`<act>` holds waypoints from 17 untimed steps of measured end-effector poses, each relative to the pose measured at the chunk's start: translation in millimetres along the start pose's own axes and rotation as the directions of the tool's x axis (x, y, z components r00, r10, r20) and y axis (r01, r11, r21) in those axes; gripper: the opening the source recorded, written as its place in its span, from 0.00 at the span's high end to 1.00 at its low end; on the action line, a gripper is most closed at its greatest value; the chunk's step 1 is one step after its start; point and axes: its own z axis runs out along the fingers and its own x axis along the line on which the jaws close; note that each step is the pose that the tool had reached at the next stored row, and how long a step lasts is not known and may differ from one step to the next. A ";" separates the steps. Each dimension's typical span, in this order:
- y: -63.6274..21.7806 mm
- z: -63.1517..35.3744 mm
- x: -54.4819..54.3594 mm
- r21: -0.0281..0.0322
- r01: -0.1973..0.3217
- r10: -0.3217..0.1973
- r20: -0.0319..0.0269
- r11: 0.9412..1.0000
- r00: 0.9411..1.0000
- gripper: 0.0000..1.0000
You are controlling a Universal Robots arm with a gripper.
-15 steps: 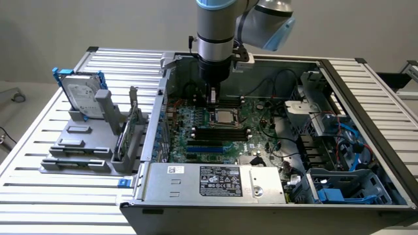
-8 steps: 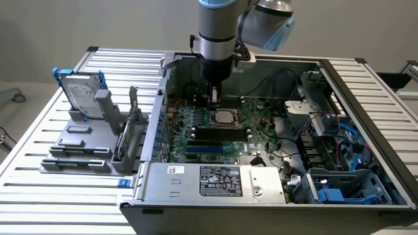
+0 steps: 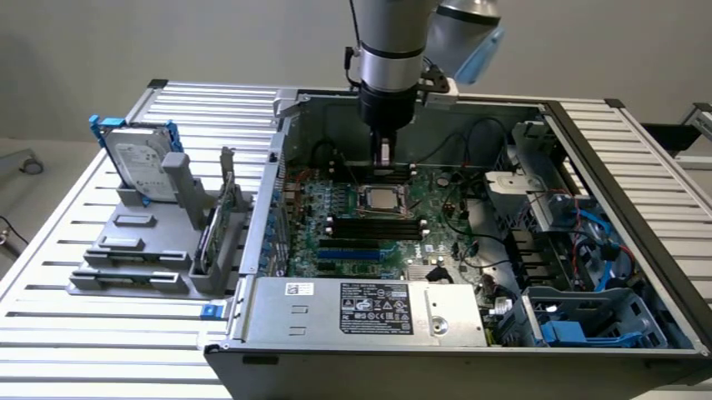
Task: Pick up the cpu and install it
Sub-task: 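Close the cpu cover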
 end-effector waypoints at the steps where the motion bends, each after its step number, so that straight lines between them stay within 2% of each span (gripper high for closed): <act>1: 4.4 -0.3 0.0 0.000 0.000 0.000 0.000 1.000 1.000 0.89; 7: 31.6 -1.6 0.1 0.000 0.000 0.000 0.000 1.000 1.000 0.89; 13: 59.4 -12.1 0.6 0.000 0.000 0.000 0.000 1.000 1.000 0.89; 17: 77.3 -14.7 0.7 0.000 0.000 0.000 0.000 1.000 1.000 0.89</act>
